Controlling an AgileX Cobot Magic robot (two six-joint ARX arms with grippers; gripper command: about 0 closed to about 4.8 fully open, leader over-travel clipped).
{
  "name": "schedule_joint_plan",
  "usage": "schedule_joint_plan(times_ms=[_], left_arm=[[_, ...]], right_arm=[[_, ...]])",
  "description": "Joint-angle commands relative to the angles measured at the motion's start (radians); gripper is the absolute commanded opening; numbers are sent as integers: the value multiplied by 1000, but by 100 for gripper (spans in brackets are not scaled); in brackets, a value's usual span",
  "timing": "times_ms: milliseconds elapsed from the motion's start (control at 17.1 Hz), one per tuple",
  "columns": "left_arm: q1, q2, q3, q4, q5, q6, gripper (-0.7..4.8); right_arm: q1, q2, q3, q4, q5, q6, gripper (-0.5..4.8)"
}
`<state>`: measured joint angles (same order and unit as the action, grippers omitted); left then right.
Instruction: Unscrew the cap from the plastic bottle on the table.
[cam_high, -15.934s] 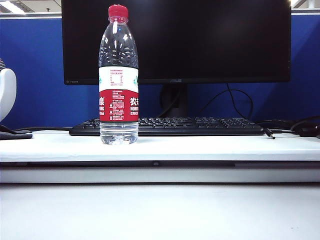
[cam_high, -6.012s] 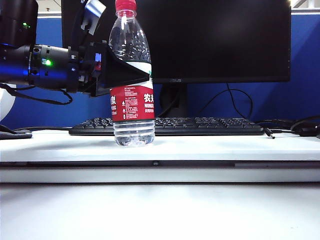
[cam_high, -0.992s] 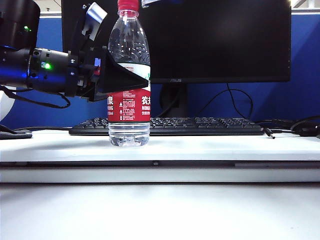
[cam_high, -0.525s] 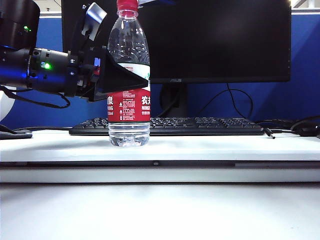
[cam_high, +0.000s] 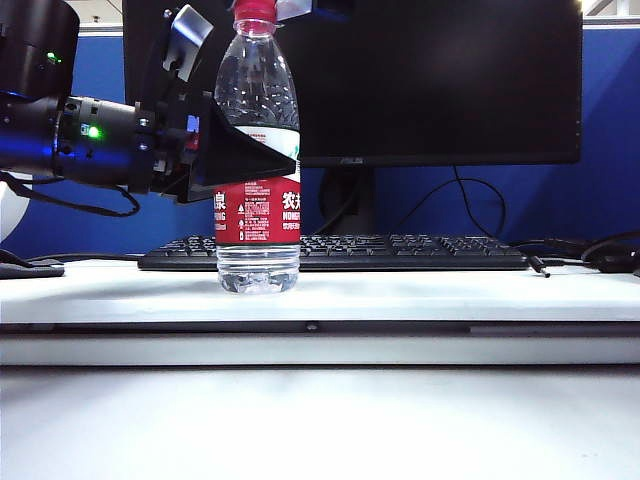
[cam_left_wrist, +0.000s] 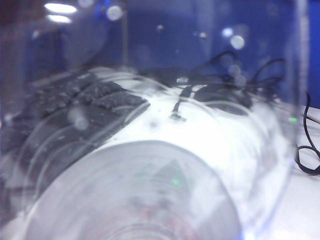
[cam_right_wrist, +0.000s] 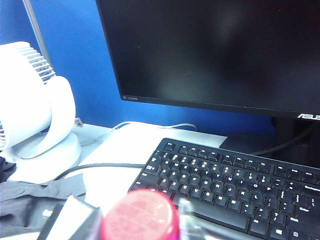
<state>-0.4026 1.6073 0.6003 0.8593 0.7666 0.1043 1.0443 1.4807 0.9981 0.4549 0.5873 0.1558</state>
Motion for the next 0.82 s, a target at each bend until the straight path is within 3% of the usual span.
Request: schedule_joint_plan(times_ms=[58, 233, 584, 817], left_arm=[[-1, 9, -10, -74, 0, -8, 316], [-1, 9, -10, -74, 1, -8, 316], [-1, 9, -10, -80, 1, -8, 316], [-1, 9, -10, -80, 1, -8, 316]], right_arm=[[1, -3, 3, 15, -6, 2, 136], [-5, -4, 3, -10, -32, 0, 135], [-80, -20, 3, -79, -253, -26, 135], [-168, -45, 3, -170, -455, -29, 135]])
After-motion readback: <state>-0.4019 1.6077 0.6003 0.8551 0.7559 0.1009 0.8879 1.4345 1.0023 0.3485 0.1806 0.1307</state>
